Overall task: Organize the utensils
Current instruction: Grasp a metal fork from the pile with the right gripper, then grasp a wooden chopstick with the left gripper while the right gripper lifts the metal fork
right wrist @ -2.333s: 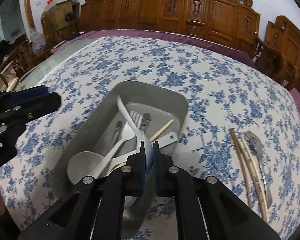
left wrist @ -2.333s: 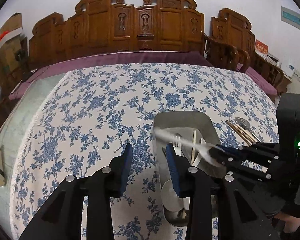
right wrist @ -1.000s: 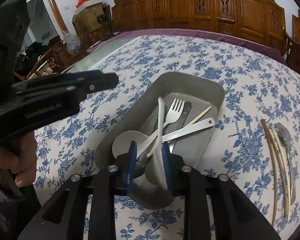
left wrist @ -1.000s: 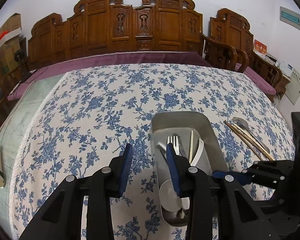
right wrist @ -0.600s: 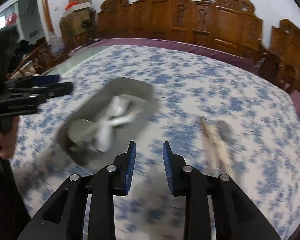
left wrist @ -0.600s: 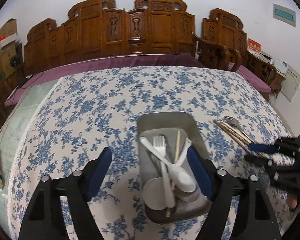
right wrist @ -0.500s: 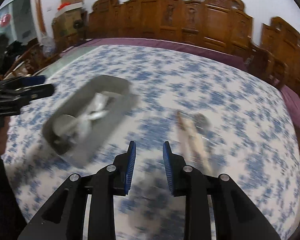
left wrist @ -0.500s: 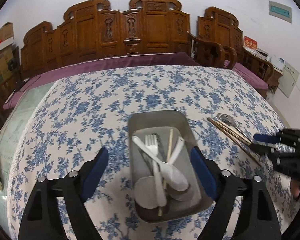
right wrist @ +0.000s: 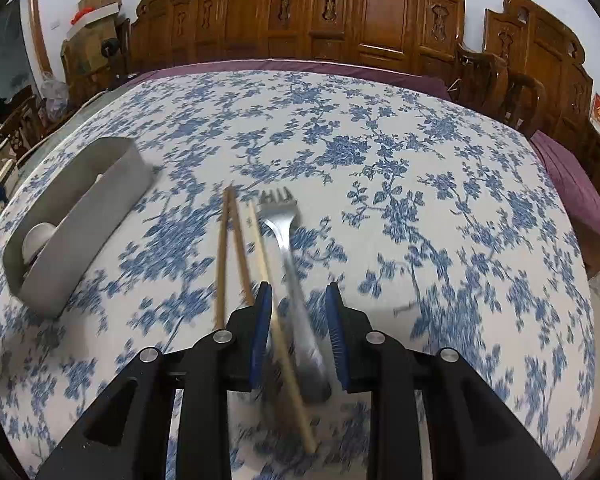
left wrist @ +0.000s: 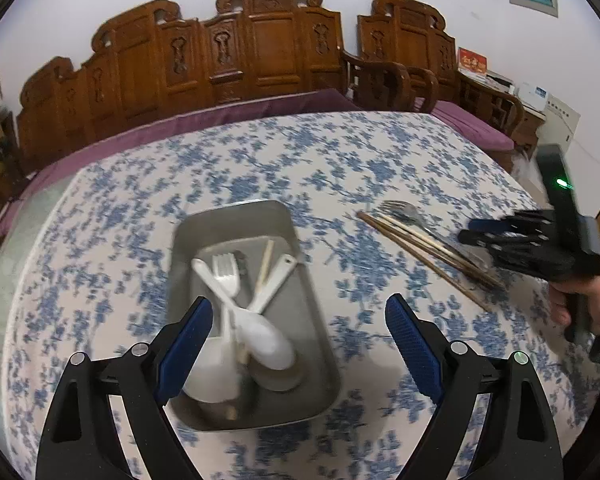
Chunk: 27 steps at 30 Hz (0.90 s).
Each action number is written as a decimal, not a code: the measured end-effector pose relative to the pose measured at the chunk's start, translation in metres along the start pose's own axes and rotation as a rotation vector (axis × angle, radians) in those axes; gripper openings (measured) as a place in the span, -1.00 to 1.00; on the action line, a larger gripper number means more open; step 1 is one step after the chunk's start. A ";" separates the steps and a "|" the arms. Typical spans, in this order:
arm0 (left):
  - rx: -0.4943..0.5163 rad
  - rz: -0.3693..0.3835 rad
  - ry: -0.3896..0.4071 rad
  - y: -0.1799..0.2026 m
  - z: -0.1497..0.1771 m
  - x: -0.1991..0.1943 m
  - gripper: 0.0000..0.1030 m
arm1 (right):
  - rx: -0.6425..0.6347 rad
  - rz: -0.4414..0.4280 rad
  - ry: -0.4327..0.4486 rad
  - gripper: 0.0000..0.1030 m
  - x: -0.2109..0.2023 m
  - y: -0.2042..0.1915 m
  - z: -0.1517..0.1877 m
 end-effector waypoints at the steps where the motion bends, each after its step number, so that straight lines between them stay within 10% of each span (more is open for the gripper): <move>1: -0.001 0.009 -0.007 0.004 0.000 0.002 0.64 | -0.001 -0.010 0.000 -0.42 0.003 0.001 -0.004; 27: 0.004 0.046 -0.134 0.095 -0.026 0.069 0.64 | -0.041 -0.106 -0.110 -0.85 0.033 0.019 -0.011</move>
Point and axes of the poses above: each gripper's, at about its wrist camera, not at the fingertips, and x roughly the way its jaws point, y to its right, z to its underside, the point moved 7 cm from there along x, roughly the way its jaws point, and after that the axes turned 9 degrees about -y, right-handed, at the moved point
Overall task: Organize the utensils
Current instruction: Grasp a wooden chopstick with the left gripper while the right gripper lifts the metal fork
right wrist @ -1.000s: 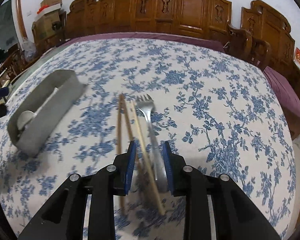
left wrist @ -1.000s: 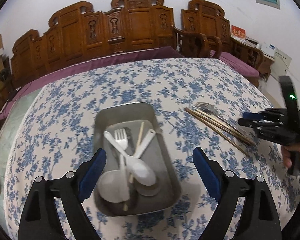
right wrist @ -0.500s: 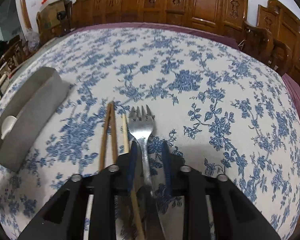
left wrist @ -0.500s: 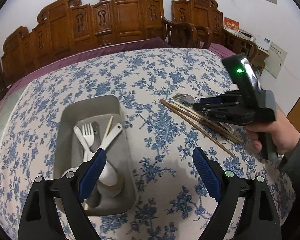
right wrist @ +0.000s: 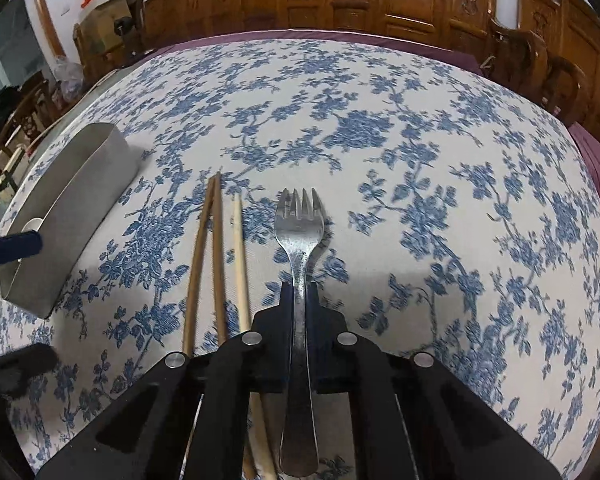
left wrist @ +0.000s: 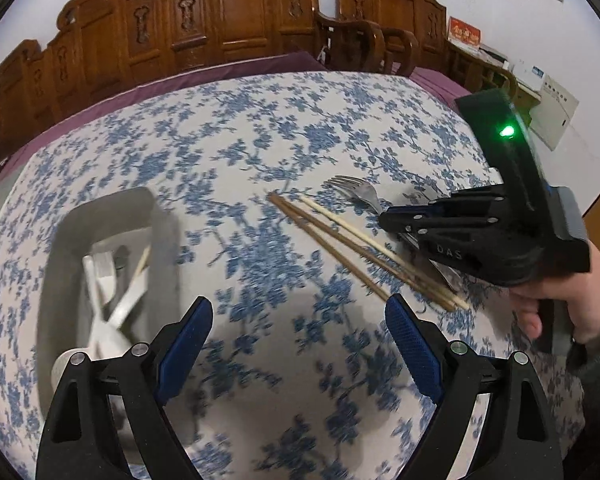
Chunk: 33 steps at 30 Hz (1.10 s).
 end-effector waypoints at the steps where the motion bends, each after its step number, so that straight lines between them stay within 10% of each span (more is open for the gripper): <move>1: 0.002 -0.002 -0.005 0.003 -0.001 0.003 0.64 | 0.005 -0.005 0.003 -0.85 -0.001 0.002 0.001; 20: -0.007 -0.123 -0.125 0.018 -0.026 0.071 0.21 | 0.093 -0.016 0.059 -0.85 -0.026 0.039 0.009; 33: -0.058 -0.070 -0.140 -0.002 -0.004 0.057 -0.89 | 0.076 -0.020 0.067 -0.85 -0.039 0.018 0.022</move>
Point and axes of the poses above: each gripper's, at about its wrist camera, not at the fingertips, and x roughly the way its jaws point, y to its right, z to its underside, the point moved 7 cm from there along x, roughly the way its jaws point, and after that the axes turned 9 degrees about -y, right-handed, at the moved point
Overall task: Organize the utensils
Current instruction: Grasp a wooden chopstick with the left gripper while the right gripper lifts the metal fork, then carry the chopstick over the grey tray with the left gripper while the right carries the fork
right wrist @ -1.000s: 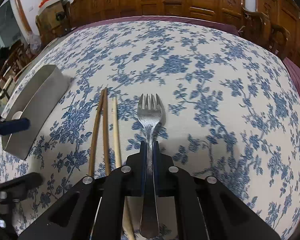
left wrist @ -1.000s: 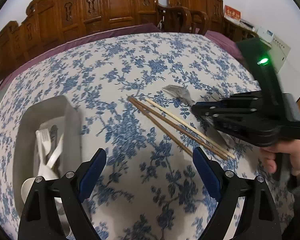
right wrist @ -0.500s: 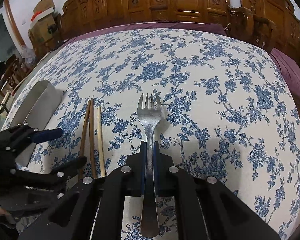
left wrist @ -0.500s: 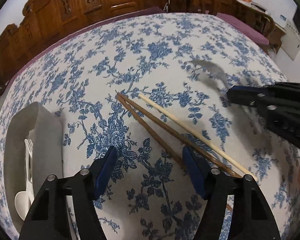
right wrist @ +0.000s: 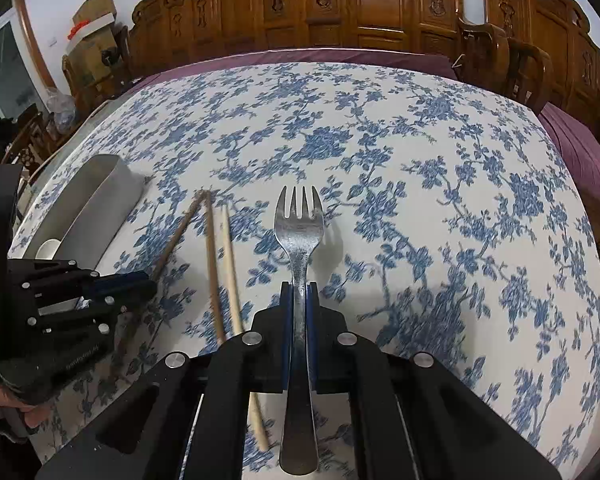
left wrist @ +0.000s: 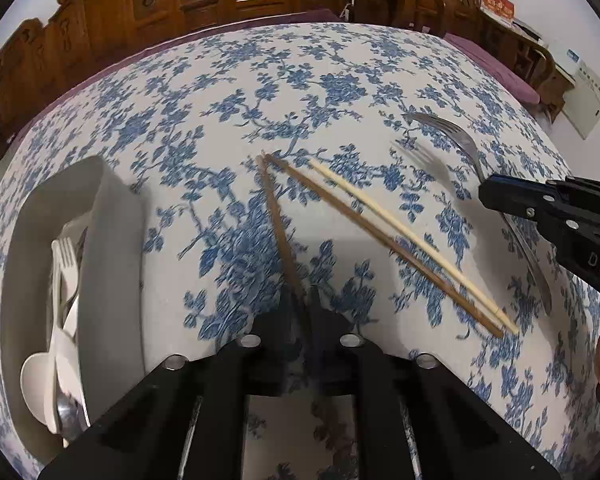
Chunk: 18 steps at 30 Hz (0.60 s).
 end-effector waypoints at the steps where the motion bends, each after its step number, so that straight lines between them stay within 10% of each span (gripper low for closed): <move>1: 0.000 0.010 -0.004 -0.001 0.003 -0.001 -0.90 | 0.001 -0.002 -0.001 -0.85 -0.001 -0.001 0.002; 18: 0.026 0.058 0.050 -0.024 0.020 -0.056 -0.91 | 0.026 0.024 0.037 -0.85 -0.050 -0.043 0.023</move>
Point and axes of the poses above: each gripper's, at about its wrist camera, not at the fingertips, and x roughly the way its jaws point, y to its right, z to its underside, the point moved 7 cm from there along x, roughly the way its jaws point, and after that the axes turned 9 degrees about -y, right-handed, at the moved point
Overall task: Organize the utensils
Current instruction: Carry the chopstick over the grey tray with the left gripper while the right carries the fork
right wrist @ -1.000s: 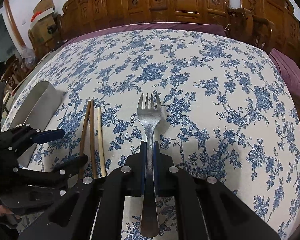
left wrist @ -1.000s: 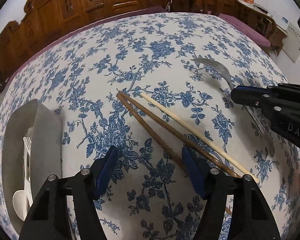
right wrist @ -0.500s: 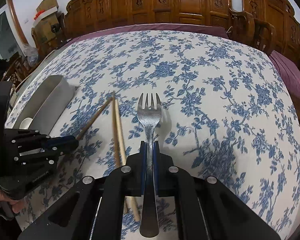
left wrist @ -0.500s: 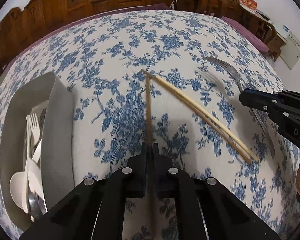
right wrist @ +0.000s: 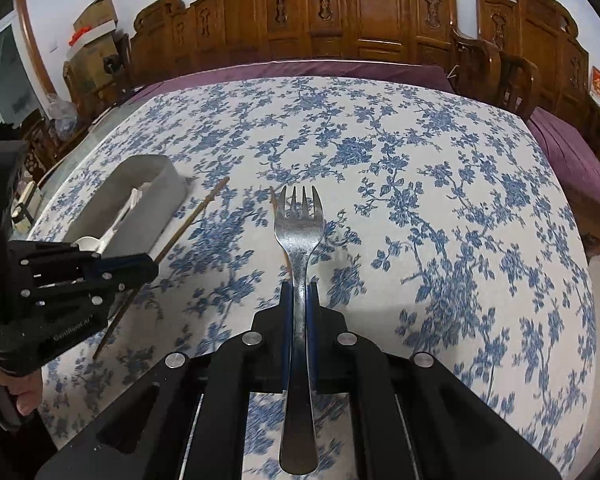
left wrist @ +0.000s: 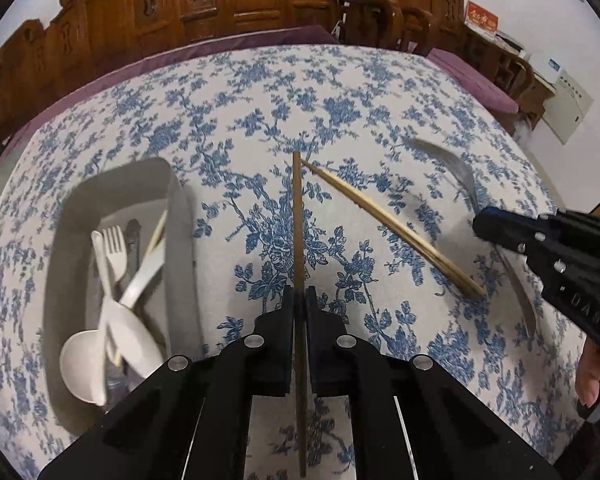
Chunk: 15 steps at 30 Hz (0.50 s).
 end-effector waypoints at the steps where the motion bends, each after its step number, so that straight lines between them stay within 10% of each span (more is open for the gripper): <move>1: 0.003 0.000 0.006 0.000 0.000 -0.004 -0.91 | 0.003 0.004 0.001 -0.85 -0.004 -0.001 0.001; 15: 0.049 0.020 0.083 -0.004 0.009 -0.070 -0.91 | 0.001 0.065 0.051 -0.85 -0.079 -0.014 0.004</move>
Point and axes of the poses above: each gripper's, at about its wrist camera, not at the fingertips, and x roughly the way its jaws point, y to its right, z to its underside, the point moved 7 cm from there along x, roughly the way its jaws point, and after that the axes turned 9 degrees about -y, right-handed, at the moved point
